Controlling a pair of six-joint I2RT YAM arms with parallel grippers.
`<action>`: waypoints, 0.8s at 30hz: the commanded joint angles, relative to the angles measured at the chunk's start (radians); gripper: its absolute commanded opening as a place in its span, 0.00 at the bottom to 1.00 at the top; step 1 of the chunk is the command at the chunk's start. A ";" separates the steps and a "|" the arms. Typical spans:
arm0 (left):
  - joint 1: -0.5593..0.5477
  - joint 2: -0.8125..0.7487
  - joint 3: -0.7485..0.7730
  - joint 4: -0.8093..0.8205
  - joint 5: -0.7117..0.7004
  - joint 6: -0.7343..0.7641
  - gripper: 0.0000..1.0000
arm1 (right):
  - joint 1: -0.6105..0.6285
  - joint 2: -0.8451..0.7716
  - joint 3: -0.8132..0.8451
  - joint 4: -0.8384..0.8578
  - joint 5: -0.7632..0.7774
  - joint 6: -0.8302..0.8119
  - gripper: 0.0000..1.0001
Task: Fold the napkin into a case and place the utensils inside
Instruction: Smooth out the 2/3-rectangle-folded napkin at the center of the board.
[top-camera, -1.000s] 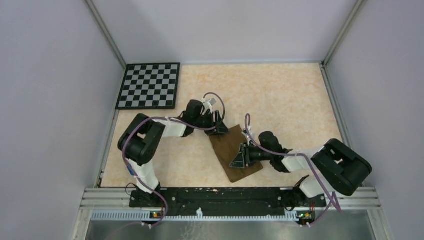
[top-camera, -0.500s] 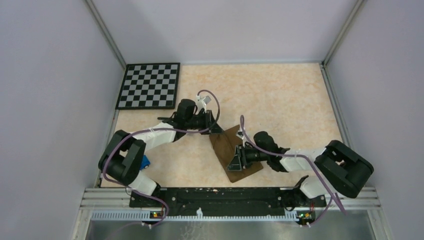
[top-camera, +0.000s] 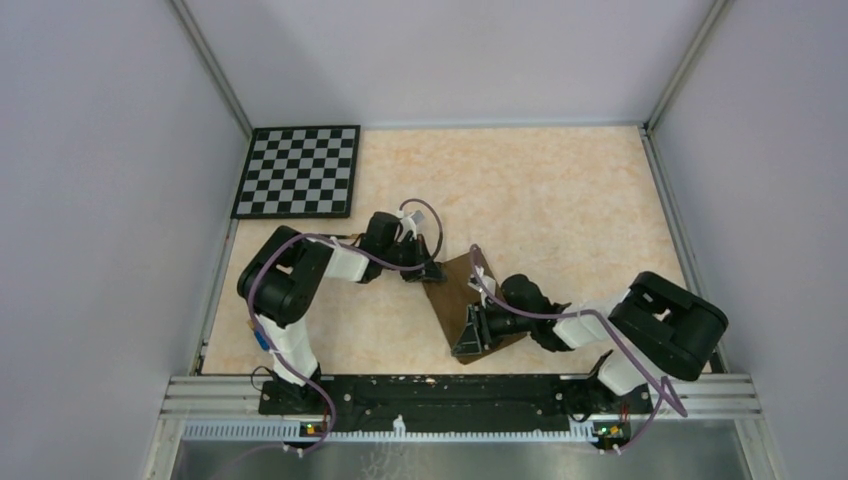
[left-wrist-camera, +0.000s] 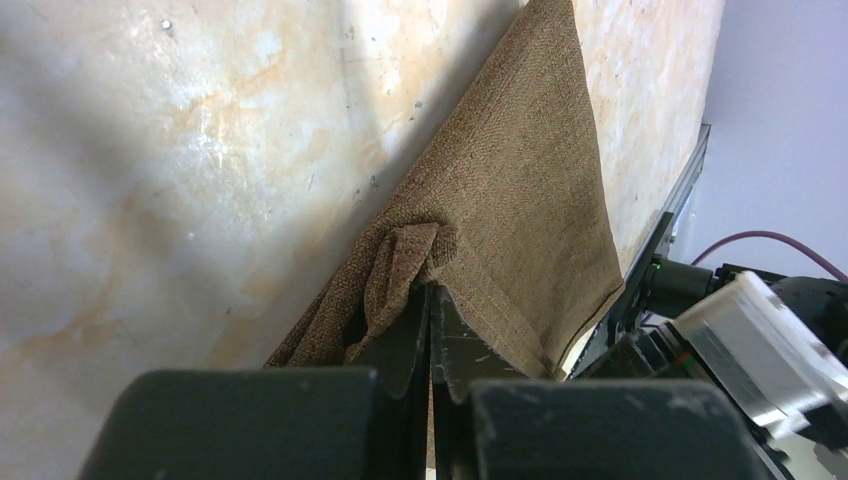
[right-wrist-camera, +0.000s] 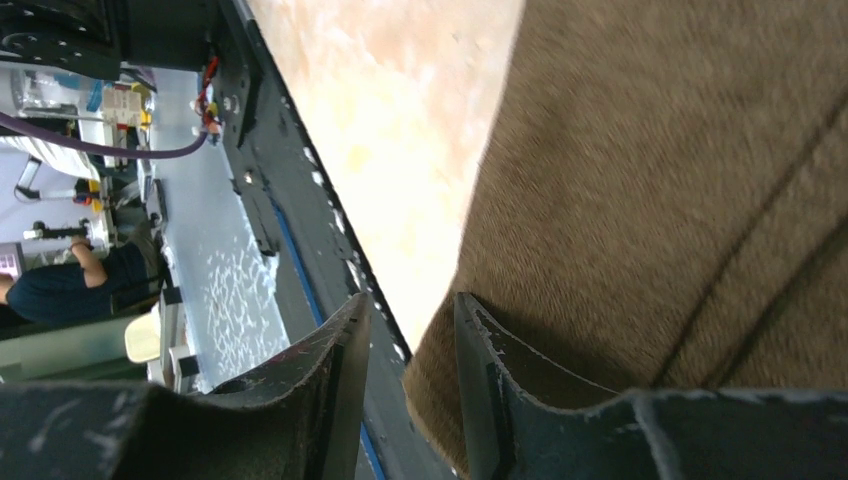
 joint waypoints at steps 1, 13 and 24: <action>0.021 0.059 0.002 -0.013 -0.110 0.043 0.00 | 0.019 -0.107 -0.092 -0.001 0.042 0.012 0.36; 0.032 0.064 0.060 -0.095 -0.098 0.090 0.00 | 0.016 -0.454 -0.019 -0.407 0.131 -0.057 0.39; 0.032 0.068 0.069 -0.111 -0.106 0.100 0.00 | 0.029 -0.069 0.068 -0.004 -0.002 0.013 0.38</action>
